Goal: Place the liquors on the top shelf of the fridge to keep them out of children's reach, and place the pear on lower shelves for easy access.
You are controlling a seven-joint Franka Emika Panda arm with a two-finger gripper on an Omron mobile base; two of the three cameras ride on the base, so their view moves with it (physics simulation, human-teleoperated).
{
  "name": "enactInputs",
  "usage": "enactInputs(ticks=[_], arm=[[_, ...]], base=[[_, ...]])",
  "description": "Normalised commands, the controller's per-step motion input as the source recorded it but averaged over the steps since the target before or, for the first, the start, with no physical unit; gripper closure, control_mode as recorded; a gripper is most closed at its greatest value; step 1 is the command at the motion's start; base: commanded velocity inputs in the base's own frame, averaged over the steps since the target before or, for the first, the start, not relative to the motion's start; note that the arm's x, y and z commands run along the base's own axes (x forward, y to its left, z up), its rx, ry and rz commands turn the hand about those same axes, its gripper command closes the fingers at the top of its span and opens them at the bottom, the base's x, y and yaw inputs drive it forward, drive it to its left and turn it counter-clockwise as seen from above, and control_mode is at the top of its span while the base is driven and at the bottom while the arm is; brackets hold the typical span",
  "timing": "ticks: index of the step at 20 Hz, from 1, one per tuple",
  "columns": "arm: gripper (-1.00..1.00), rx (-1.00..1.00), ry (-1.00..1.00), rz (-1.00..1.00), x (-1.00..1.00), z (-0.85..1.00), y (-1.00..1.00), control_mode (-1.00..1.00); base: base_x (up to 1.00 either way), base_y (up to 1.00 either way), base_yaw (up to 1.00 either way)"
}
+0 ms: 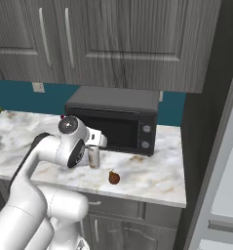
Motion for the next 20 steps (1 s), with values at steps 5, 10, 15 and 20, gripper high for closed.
enactInputs(ticks=[5, 10, 15, 20], arm=[[-1.00, 0.00, 0.00, 0.00, 0.17, -0.11, -0.04, -1.00], [-1.00, 0.00, 0.00, 0.00, 0.16, -0.12, 0.00, -1.00], [-1.00, 0.00, 0.00, 0.00, 0.15, -0.15, 0.00, -1.00], [-1.00, 0.00, 0.00, 0.00, 0.15, -0.14, 0.00, -1.00]], base=[[0.00, 0.00, 0.00], [0.00, 0.00, 0.00], [0.00, 0.00, 0.00], [0.00, 0.00, 0.00]])
